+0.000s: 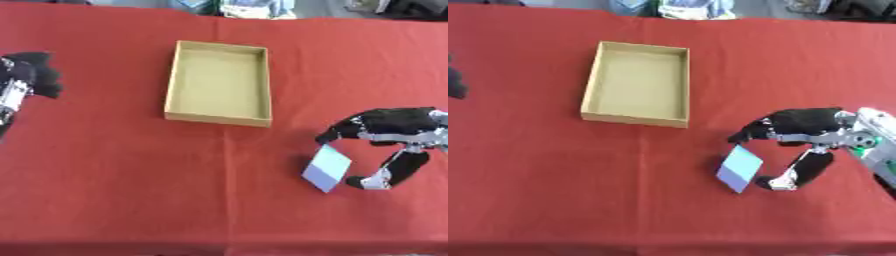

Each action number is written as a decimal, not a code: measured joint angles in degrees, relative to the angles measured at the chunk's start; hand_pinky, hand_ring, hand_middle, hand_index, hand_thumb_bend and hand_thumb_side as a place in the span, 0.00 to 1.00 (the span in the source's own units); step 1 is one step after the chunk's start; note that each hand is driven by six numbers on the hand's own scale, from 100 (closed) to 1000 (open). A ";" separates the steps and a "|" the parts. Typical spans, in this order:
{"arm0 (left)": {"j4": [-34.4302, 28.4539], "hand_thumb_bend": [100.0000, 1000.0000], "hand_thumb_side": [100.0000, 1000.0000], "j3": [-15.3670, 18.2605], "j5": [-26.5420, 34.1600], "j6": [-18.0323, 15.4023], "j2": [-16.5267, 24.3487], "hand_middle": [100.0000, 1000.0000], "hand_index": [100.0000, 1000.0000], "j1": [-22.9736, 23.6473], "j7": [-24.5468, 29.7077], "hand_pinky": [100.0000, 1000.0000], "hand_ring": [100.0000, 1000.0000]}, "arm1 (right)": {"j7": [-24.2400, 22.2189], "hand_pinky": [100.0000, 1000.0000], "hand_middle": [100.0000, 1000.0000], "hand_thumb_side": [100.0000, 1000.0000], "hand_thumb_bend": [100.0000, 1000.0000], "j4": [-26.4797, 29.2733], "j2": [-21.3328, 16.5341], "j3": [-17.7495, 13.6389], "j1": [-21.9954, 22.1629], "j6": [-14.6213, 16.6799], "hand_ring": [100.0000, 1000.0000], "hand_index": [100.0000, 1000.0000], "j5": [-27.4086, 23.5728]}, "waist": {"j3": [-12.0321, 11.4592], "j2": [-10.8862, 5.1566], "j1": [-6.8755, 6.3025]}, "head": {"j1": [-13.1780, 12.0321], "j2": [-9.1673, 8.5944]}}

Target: Pick up objects on the table and place them in the box.

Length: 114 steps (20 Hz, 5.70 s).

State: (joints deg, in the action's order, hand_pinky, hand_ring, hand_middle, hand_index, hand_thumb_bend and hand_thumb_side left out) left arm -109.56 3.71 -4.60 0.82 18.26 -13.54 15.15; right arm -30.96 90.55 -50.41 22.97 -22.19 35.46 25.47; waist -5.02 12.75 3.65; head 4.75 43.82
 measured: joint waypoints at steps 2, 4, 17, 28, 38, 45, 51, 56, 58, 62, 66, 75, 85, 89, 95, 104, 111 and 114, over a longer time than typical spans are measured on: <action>0.00 0.00 0.76 0.00 0.00 0.00 0.00 0.57 0.79 -0.01 0.00 0.60 0.58 | 0.33 0.77 0.78 0.54 0.21 -0.39 0.24 0.00 0.00 0.33 0.77 0.99 0.59 | -0.01 0.00 0.00 | 0.00 0.00; 0.00 0.00 0.76 0.00 0.00 0.00 0.00 0.57 0.79 -0.02 0.00 0.60 0.59 | 0.66 0.77 0.77 0.54 0.21 -0.63 0.27 0.00 -0.03 0.66 0.76 0.99 1.12 | -0.02 0.00 0.00 | 0.00 0.00; 0.00 0.00 0.76 -0.01 0.00 -0.01 0.00 0.57 0.79 -0.12 0.03 0.60 0.59 | 2.07 0.77 0.73 0.54 0.21 -1.52 1.29 0.37 -1.48 2.07 0.70 0.97 5.24 | -0.31 0.32 -0.03 | 0.03 0.00; 0.00 0.00 0.76 -0.01 0.00 -0.05 -0.01 0.57 0.79 -0.13 0.09 0.61 0.59 | 2.73 0.77 0.74 0.54 0.21 -0.88 1.75 0.41 -2.04 2.73 0.71 0.91 7.82 | -0.32 0.44 -0.01 | 0.04 0.00; 0.00 0.00 0.76 -0.01 0.00 -0.04 -0.01 0.57 0.79 -0.13 0.10 0.61 0.59 | 3.12 0.76 0.76 0.51 0.16 0.47 1.76 0.47 -1.49 3.12 0.74 0.73 8.82 | -0.25 0.54 0.11 | -0.01 0.00; 0.00 0.00 0.76 -0.01 0.00 -0.03 -0.01 0.57 0.79 -0.12 0.10 0.61 0.59 | 3.55 0.76 0.74 0.49 0.13 1.68 1.67 0.10 -0.39 3.55 0.75 0.57 8.23 | -0.05 0.56 0.14 | -0.05 0.00; 0.00 0.00 0.76 -0.01 0.00 -0.03 -0.01 0.57 0.79 -0.11 0.10 0.61 0.59 | 2.84 0.75 0.72 0.49 0.08 2.94 0.99 -0.62 0.13 2.84 0.74 0.55 3.44 | 0.07 0.55 0.20 | -0.12 0.00; 0.00 0.00 0.76 0.00 -0.04 -0.02 -0.01 0.57 0.79 -0.07 0.10 0.61 0.59 | 0.67 0.75 0.72 0.48 0.06 4.97 -0.56 -2.13 -0.26 0.67 0.73 0.54 -4.57 | 0.34 0.45 0.42 | -0.37 0.00; 0.00 0.00 0.76 0.00 -0.10 -0.01 -0.01 0.57 0.79 -0.05 0.11 0.61 0.59 | -0.57 0.75 0.72 0.48 0.06 5.74 -1.34 -2.86 -1.11 -0.57 0.73 0.54 -8.13 | 0.34 0.35 0.51 | -0.49 0.00; 0.00 0.00 0.76 0.00 -0.17 0.00 -0.01 0.57 0.79 -0.01 0.11 0.61 0.59 | -3.05 0.75 0.72 0.45 0.06 6.43 -2.52 -4.24 -3.56 -3.05 0.73 0.54 -14.59 | 0.29 0.28 0.68 | -0.53 0.00; 0.00 0.00 0.76 -0.01 -0.17 0.09 -0.01 0.57 0.79 -0.01 0.22 0.61 0.59 | -4.64 0.75 0.72 0.42 0.10 5.82 -3.04 -5.77 -7.89 -4.64 0.74 0.55 -18.14 | -0.13 0.27 0.75 | -0.46 0.00; -0.01 0.00 0.77 -0.82 -0.12 0.12 -0.01 0.57 0.78 -1.05 0.90 0.61 0.59 | -4.60 0.76 0.74 0.35 0.00 -2.59 -1.61 -8.42 -17.81 -4.60 0.75 0.55 -16.07 | -3.12 0.70 1.69 | 0.82 0.00; -0.03 0.00 0.77 -2.20 0.59 0.14 -0.27 0.57 0.78 -2.85 2.53 0.61 0.59 | -1.72 0.77 0.74 0.36 0.10 -24.33 9.41 -12.68 -29.01 -1.71 0.75 0.56 -0.14 | -7.61 1.85 2.10 | 2.75 -0.81; -0.05 0.00 0.77 -2.60 0.79 0.11 -0.62 0.57 0.78 -3.29 3.01 0.61 0.59 | 0.06 0.77 0.74 0.37 0.13 -30.92 13.64 -14.74 -32.21 0.06 0.75 0.56 7.88 | -9.03 2.27 2.11 | 4.04 -1.32; -0.08 0.00 0.77 -3.17 1.13 0.14 -1.24 0.57 0.78 -4.13 3.64 0.61 0.59 | 2.52 0.77 0.75 0.38 0.11 -38.97 18.80 -17.57 -34.31 2.53 0.75 0.59 19.24 | -10.70 2.82 2.16 | 6.37 -2.41; -0.13 0.00 0.77 -3.52 1.35 0.27 -1.74 0.57 0.78 -4.38 4.07 0.61 0.59 | 6.51 0.77 0.78 0.46 0.16 -46.39 22.69 -20.55 -35.89 4.92 0.77 0.95 31.72 | -11.45 2.96 2.11 | 7.84 -3.13; -0.13 0.00 0.77 -3.52 1.35 0.30 -2.06 0.57 0.78 -4.32 4.10 0.61 0.59 | 10.57 0.77 0.79 0.54 0.33 -46.41 23.29 -20.64 -36.09 5.47 0.77 1.00 34.11 | -10.92 2.89 1.96 | 8.06 -3.14; -0.12 0.00 0.77 -3.52 1.35 0.30 -2.06 0.57 0.78 -4.10 4.10 0.61 0.59 | 11.23 0.77 0.79 0.54 0.35 -44.81 23.21 -20.05 -36.09 6.02 0.77 1.00 33.46 | -10.52 2.63 1.89 | 8.03 -3.14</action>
State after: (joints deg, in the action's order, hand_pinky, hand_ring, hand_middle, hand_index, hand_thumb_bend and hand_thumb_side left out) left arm -109.68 0.20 -3.24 1.12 16.19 -17.64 19.25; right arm -19.73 45.74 -27.19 2.92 -58.28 41.49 58.93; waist -15.54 15.38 5.54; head 12.78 40.68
